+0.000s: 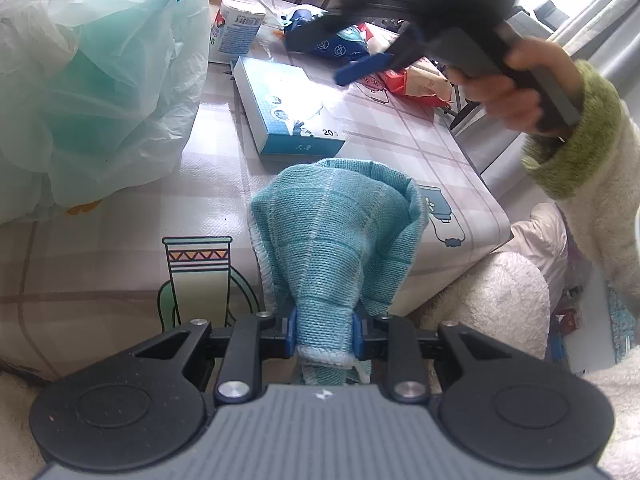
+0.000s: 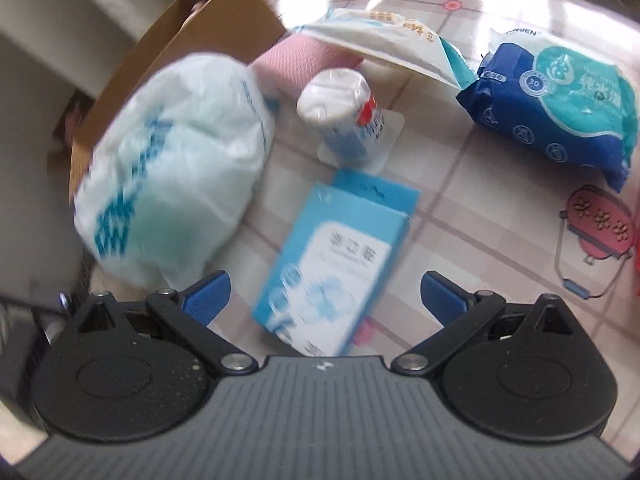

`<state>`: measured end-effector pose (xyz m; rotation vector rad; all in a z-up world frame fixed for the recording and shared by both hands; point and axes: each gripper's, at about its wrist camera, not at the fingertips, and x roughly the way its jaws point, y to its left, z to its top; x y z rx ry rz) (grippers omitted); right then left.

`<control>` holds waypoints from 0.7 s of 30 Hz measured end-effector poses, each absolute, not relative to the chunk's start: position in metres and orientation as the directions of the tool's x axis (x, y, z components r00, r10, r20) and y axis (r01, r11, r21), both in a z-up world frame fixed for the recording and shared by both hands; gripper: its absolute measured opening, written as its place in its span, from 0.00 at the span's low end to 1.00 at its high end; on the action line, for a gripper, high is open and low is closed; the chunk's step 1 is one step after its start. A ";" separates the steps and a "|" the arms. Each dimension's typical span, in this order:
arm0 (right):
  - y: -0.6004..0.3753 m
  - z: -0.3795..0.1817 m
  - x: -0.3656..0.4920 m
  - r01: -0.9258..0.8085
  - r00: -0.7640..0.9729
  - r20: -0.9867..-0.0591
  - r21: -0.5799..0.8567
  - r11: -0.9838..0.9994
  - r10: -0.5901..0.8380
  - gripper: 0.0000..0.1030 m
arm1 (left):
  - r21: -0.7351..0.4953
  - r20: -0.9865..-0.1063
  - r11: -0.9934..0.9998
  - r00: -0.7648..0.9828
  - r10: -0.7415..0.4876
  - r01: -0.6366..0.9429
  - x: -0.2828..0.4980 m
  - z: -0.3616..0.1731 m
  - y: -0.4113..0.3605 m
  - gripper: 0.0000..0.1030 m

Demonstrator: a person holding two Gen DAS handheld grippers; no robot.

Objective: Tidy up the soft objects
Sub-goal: 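Lower the open right gripper over the blue bandage box while the left gripper holds the towel, then close the right gripper on the blue bandage box and lift it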

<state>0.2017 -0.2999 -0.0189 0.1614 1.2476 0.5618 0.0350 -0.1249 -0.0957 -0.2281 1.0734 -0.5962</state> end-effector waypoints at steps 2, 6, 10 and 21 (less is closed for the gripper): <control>-0.279 -0.026 0.212 -0.326 0.216 -0.888 0.326 0.887 0.406 0.99 | -0.455 -0.754 0.821 0.341 -0.561 0.345 0.035 -0.096 -0.124 0.25; -0.253 -0.055 0.227 -0.308 0.190 -0.919 0.279 0.910 0.346 0.99 | -0.455 -0.753 0.821 0.342 -0.562 0.346 0.036 -0.096 -0.123 0.25; -0.244 -0.062 0.222 -0.340 0.241 -0.928 0.194 0.920 0.285 0.99 | -0.461 -0.752 0.819 0.340 -0.565 0.343 0.036 -0.095 -0.122 0.25; -0.313 -0.059 0.179 -0.270 0.307 -0.922 0.155 0.950 0.238 0.79 | -0.449 -0.763 0.827 0.337 -0.552 0.338 0.038 -0.092 -0.125 0.29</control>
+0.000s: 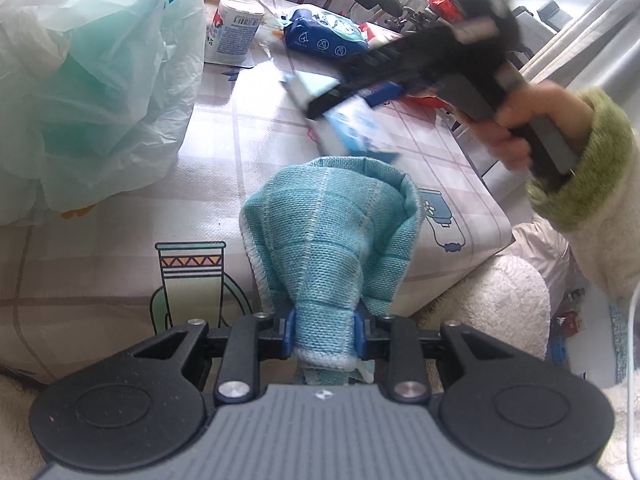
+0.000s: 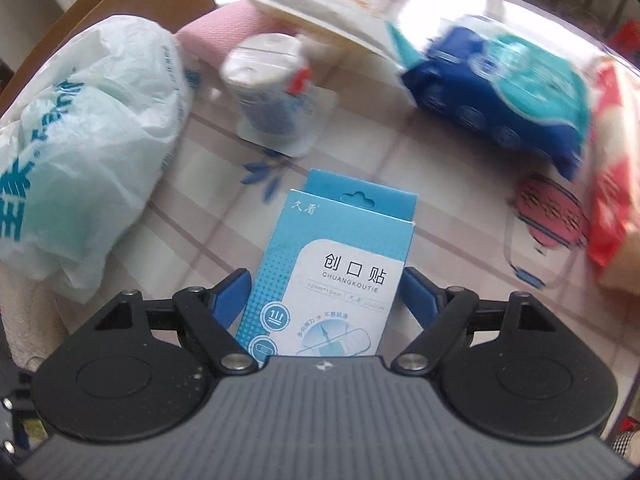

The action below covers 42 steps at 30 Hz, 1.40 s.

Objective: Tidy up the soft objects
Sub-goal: 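Close the right gripper on the blue bandage box and lift it, then carry the bandage box and teal towel over the cardboard box with both grippers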

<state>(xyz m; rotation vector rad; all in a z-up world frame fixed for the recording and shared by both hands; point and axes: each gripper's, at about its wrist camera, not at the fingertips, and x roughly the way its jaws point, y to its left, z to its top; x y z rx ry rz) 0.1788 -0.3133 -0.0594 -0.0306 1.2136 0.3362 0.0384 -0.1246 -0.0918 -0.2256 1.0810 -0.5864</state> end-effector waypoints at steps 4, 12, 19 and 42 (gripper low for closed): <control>-0.348 -0.061 0.147 -0.207 0.332 -0.905 0.205 0.957 0.266 0.78 | -0.453 -0.768 0.828 0.326 -0.551 0.330 0.041 -0.091 -0.129 0.31; -0.376 -0.061 0.073 -0.108 0.369 -0.849 0.364 0.925 0.378 0.78 | -0.408 -0.792 0.852 0.337 -0.509 0.327 0.039 -0.087 -0.138 0.27; -0.355 -0.059 0.047 -0.101 0.377 -0.779 0.503 0.858 0.501 0.77 | -0.385 -0.792 0.867 0.370 -0.486 0.317 0.030 -0.072 -0.144 0.25; -0.288 0.047 0.086 -0.291 0.426 -0.438 0.762 0.578 0.791 0.78 | -0.358 -0.580 0.882 0.668 -0.467 0.306 0.014 0.036 -0.076 0.25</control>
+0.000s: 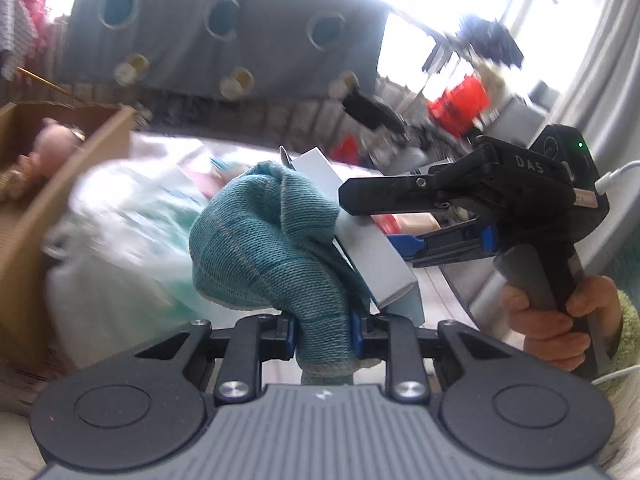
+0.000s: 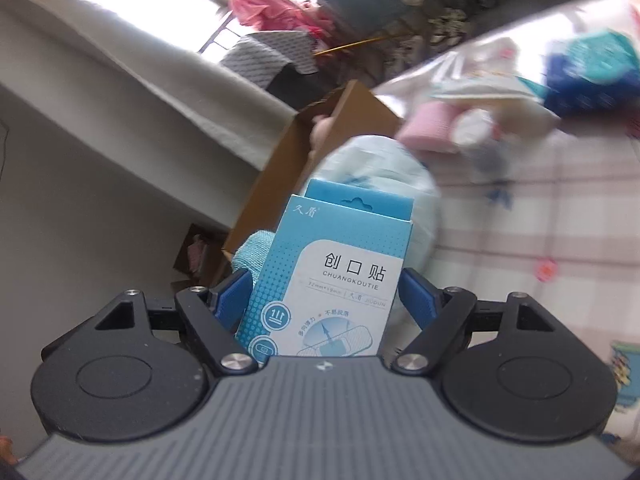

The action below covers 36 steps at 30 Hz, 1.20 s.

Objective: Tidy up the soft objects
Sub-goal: 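Carry the bandage box and teal towel over the cardboard box with both grippers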

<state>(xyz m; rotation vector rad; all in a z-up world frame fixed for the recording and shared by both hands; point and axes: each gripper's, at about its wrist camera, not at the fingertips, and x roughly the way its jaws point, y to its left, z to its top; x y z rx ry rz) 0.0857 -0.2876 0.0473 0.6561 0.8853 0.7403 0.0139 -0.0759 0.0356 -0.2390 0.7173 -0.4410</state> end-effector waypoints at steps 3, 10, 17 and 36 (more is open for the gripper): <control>-0.256 0.064 0.103 -0.341 0.389 -0.414 0.765 0.546 0.823 0.78 | -0.353 -0.554 0.898 0.714 -0.428 0.264 0.011 0.047 -0.053 0.25; -0.168 0.095 0.155 -0.424 0.280 -0.383 0.773 0.472 0.880 0.77 | -0.322 -0.541 0.935 0.782 -0.308 0.146 0.019 0.073 0.012 0.25; -0.063 0.110 0.231 -0.419 0.194 -0.409 0.787 0.452 0.892 0.77 | -0.273 -0.617 0.961 0.758 -0.212 0.047 0.073 0.088 0.101 0.25; 0.087 -0.013 0.401 -0.060 0.116 -0.622 0.774 0.630 0.775 0.78 | 0.176 -0.850 0.984 0.500 0.165 -0.025 0.252 -0.007 0.206 0.26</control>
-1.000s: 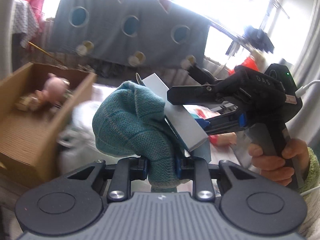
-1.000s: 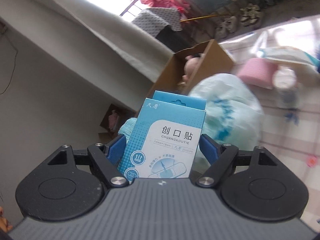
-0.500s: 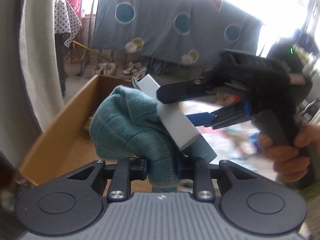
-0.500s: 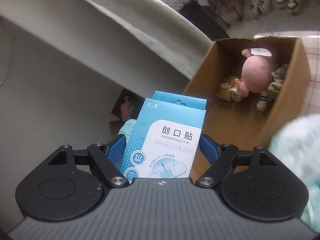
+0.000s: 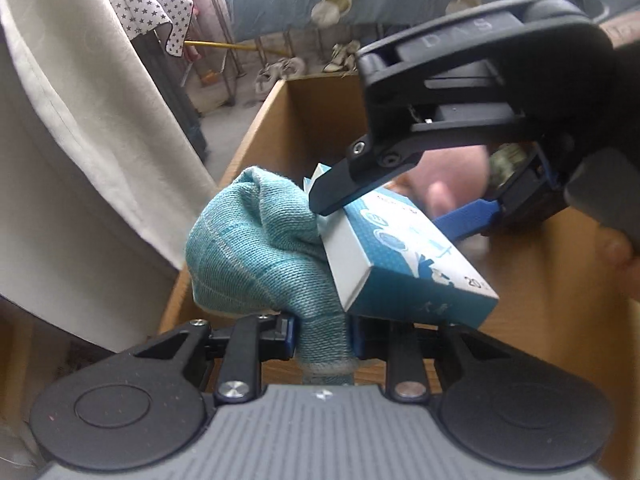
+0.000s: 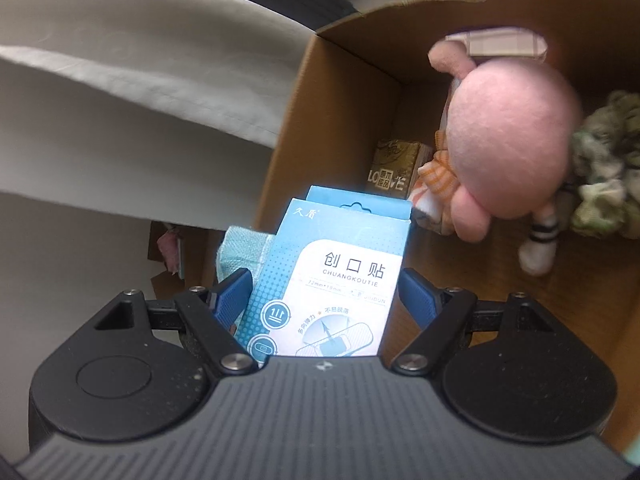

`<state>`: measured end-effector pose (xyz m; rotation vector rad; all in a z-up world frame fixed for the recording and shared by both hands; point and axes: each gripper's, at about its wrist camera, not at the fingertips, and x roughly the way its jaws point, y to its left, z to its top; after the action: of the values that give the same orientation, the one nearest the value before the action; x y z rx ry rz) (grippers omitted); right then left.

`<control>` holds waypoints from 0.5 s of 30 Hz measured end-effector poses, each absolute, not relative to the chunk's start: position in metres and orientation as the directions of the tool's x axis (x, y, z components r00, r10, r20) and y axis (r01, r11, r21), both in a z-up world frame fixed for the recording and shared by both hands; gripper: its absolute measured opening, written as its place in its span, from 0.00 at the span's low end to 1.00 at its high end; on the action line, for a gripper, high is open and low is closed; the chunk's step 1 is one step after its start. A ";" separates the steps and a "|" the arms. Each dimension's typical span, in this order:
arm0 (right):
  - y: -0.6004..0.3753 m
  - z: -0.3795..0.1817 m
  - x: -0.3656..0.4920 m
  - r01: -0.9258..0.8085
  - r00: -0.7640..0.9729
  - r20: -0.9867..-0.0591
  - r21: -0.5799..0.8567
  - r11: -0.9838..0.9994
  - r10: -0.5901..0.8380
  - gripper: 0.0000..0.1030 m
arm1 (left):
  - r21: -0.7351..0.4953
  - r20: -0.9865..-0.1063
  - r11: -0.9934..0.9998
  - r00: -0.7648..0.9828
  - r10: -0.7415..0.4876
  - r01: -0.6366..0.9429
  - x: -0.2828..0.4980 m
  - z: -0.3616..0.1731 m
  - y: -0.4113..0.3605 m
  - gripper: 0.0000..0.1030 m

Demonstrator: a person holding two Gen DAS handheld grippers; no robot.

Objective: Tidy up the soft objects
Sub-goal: 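Carry the bandage box and teal towel over the cardboard box with both grippers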

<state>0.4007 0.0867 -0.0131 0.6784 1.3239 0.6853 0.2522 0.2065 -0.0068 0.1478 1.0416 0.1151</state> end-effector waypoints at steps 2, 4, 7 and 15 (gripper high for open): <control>0.092 -0.025 0.407 -0.035 0.114 -0.625 0.774 0.632 0.772 0.78 | 0.187 -0.855 0.982 0.487 0.176 -0.027 0.258 -0.012 0.210 0.30; 0.098 -0.040 0.414 -0.012 0.111 -0.621 0.780 0.626 0.776 0.78 | 0.191 -0.859 0.981 0.478 0.183 -0.031 0.260 -0.017 0.211 0.32; 0.100 -0.054 0.419 0.025 0.098 -0.612 0.790 0.613 0.785 0.79 | 0.198 -0.866 0.980 0.463 0.188 -0.027 0.261 -0.021 0.211 0.41; 0.110 -0.067 0.415 0.008 0.085 -0.666 0.744 0.668 0.741 0.79 | 0.213 -0.857 0.976 0.474 0.203 -0.033 0.254 -0.013 0.208 0.53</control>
<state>0.4150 0.1104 -0.0673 0.6821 1.3938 0.6142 0.2540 0.2079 -0.0126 0.1756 1.0688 0.1455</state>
